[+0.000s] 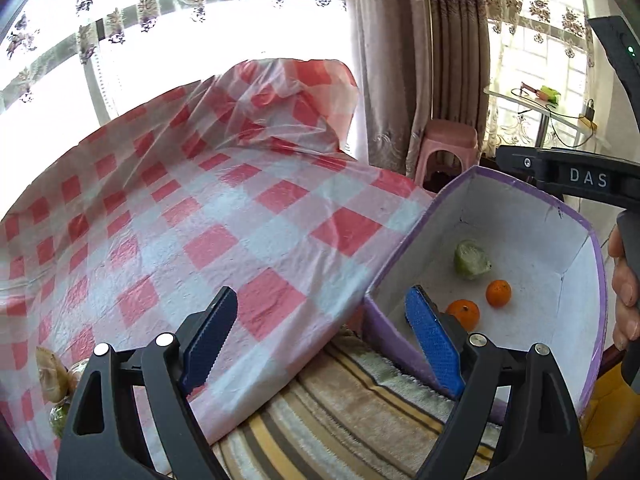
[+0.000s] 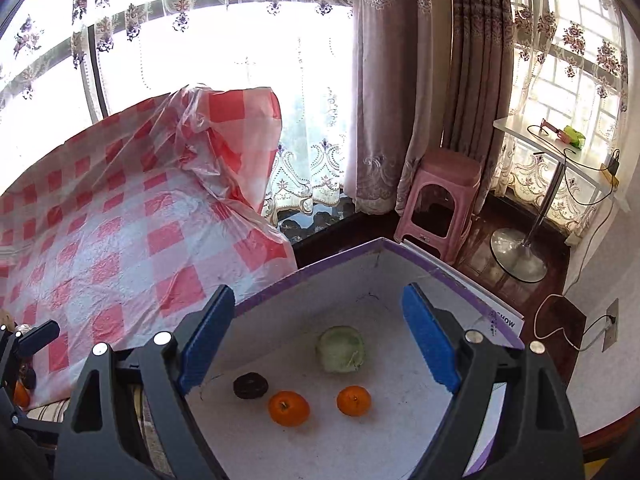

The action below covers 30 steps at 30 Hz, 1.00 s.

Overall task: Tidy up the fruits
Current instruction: 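Withdraw both tools from the box back over the remaining fruit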

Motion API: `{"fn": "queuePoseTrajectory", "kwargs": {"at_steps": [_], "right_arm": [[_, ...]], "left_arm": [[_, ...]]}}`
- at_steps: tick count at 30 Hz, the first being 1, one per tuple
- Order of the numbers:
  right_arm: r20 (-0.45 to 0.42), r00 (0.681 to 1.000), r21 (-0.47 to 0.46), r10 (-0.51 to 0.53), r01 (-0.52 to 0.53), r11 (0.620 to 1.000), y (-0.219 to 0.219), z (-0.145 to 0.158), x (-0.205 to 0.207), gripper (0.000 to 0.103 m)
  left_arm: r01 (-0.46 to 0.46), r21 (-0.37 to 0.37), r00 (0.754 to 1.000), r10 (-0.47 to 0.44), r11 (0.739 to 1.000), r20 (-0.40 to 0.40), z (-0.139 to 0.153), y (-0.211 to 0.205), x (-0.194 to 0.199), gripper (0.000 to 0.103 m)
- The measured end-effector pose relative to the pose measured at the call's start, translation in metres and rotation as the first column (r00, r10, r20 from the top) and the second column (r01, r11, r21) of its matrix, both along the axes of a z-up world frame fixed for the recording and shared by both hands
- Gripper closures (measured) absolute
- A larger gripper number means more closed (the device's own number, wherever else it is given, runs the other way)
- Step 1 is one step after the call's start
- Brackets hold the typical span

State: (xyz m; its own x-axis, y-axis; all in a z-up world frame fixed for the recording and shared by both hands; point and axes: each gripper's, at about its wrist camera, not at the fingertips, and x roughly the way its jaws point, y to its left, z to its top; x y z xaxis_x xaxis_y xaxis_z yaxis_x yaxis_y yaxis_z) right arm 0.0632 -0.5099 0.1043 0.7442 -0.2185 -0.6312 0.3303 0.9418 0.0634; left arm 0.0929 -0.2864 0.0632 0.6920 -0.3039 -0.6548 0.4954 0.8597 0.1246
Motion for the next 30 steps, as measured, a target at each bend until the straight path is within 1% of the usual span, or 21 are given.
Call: {"fn": "queuePoseTrajectory", "kwargs": {"at_steps": [2,5,10,13,16,21,27,30], "right_arm": [[0.009,0.999,0.024,0.036,-0.036,0.999,0.016,-0.001,0.002,0.017],[-0.007,0.995,0.046,0.102,-0.102,0.994,0.048,-0.009,0.011,0.017],[-0.035,0.977,0.071,0.210,-0.207,0.976,0.107,-0.026,0.018,0.017],[-0.042,0.964,0.071,0.261,-0.258,0.964,0.140,-0.035,0.020,0.017],[-0.043,0.948,0.108,0.315,-0.309,0.945,0.166,-0.043,0.021,0.017],[-0.064,0.917,0.084,0.393,-0.387,0.918,0.209,-0.050,0.022,0.017],[-0.071,0.886,0.070,0.459,-0.454,0.888,0.244,-0.049,0.020,0.017],[-0.076,0.864,0.064,0.497,-0.493,0.868,0.260,-0.049,0.020,0.017]], "left_arm": [[-0.031,-0.013,0.999,0.031,0.999,0.009,0.004,0.020,-0.001,0.019],[-0.086,-0.027,0.996,0.087,0.996,0.023,0.009,0.050,-0.005,0.019],[-0.180,-0.073,0.983,0.182,0.981,0.028,0.016,0.105,-0.011,0.019],[-0.234,-0.105,0.970,0.239,0.967,0.036,0.019,0.137,-0.018,0.020],[-0.289,-0.119,0.954,0.296,0.950,0.047,0.020,0.167,-0.025,0.020],[-0.370,-0.149,0.922,0.382,0.917,0.061,0.024,0.214,-0.036,0.020],[-0.433,-0.175,0.893,0.447,0.884,0.052,0.023,0.255,-0.037,0.020],[-0.455,-0.183,0.883,0.468,0.872,0.036,0.020,0.272,-0.035,0.020]]}}
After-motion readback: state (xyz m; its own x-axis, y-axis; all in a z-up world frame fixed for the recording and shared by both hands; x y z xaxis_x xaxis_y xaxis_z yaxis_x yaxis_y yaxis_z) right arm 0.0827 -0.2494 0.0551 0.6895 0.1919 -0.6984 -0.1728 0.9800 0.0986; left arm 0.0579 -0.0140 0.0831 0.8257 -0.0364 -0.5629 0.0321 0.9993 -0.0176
